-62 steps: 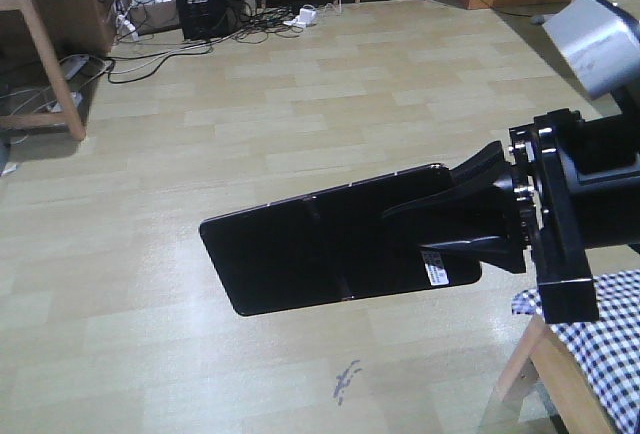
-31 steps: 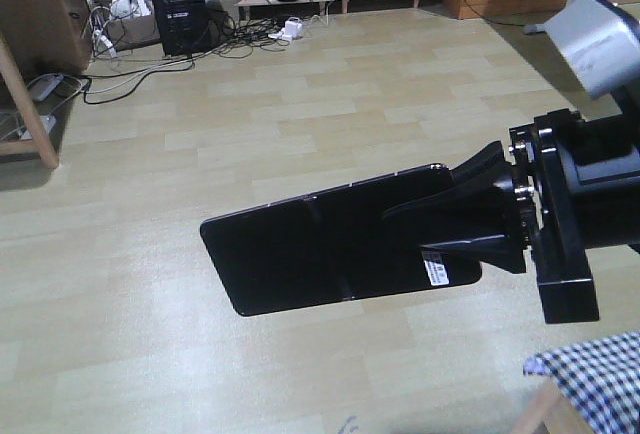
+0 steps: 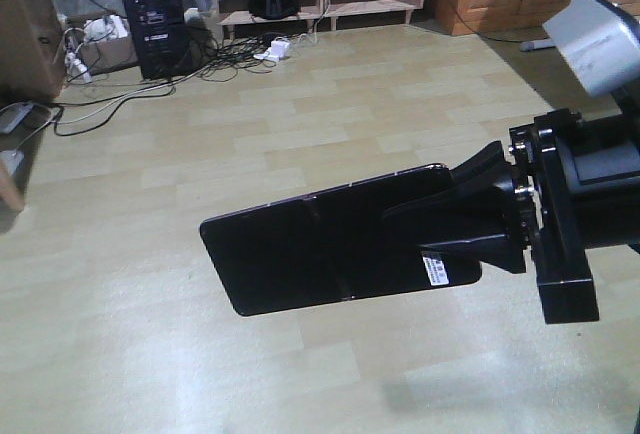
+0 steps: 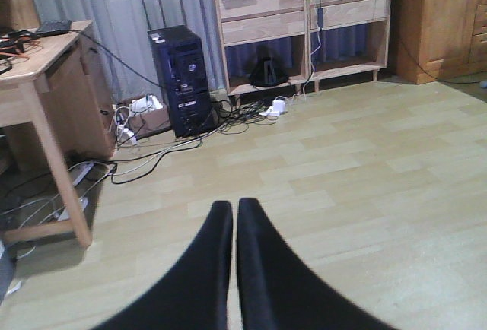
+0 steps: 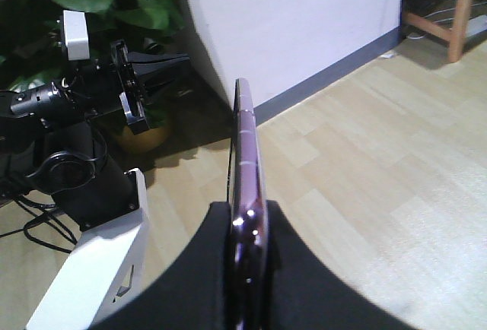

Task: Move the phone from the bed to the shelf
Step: 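Drive the base away from the bed toward the wooden shelf, holding the phone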

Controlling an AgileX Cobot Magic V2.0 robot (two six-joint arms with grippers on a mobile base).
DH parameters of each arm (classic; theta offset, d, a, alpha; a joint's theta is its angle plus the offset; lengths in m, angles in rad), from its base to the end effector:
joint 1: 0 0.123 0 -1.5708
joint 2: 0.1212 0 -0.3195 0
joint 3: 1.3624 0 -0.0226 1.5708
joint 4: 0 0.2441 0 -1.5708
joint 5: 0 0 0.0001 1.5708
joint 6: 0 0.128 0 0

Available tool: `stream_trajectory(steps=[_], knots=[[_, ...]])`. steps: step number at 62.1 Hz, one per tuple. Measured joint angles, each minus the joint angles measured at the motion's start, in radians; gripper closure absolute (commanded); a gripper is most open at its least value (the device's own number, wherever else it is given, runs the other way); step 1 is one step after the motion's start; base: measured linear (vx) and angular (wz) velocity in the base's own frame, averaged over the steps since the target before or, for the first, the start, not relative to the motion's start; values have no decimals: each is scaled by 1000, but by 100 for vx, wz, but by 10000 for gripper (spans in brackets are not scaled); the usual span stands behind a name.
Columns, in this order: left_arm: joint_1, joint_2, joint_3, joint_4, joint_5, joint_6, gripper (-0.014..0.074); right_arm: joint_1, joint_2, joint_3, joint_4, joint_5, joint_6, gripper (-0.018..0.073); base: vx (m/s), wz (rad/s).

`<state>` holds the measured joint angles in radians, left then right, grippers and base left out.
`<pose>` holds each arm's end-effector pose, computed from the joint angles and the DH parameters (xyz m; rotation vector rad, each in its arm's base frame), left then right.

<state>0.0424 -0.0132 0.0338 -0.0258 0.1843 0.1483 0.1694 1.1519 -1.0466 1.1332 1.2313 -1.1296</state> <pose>0.0515 0.0016 0.1811 0.0716 1.6883 0.1200 0.1712 0.1402 0.3947 -1.1006 1.8554 1.0451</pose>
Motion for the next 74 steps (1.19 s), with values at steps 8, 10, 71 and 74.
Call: stream_trajectory(steps=[8, 10, 71, 74], knots=[[0, 0, 0, 0, 0, 0, 595, 0, 0, 0, 0, 0, 0, 561, 45, -16], [0, 0, 0, 0, 0, 0, 595, 0, 0, 0, 0, 0, 0, 561, 44, -17], [0, 0, 0, 0, 0, 0, 595, 0, 0, 0, 1, 0, 0, 561, 44, -14], [0, 0, 0, 0, 0, 0, 595, 0, 0, 0, 1, 0, 0, 561, 44, -20]])
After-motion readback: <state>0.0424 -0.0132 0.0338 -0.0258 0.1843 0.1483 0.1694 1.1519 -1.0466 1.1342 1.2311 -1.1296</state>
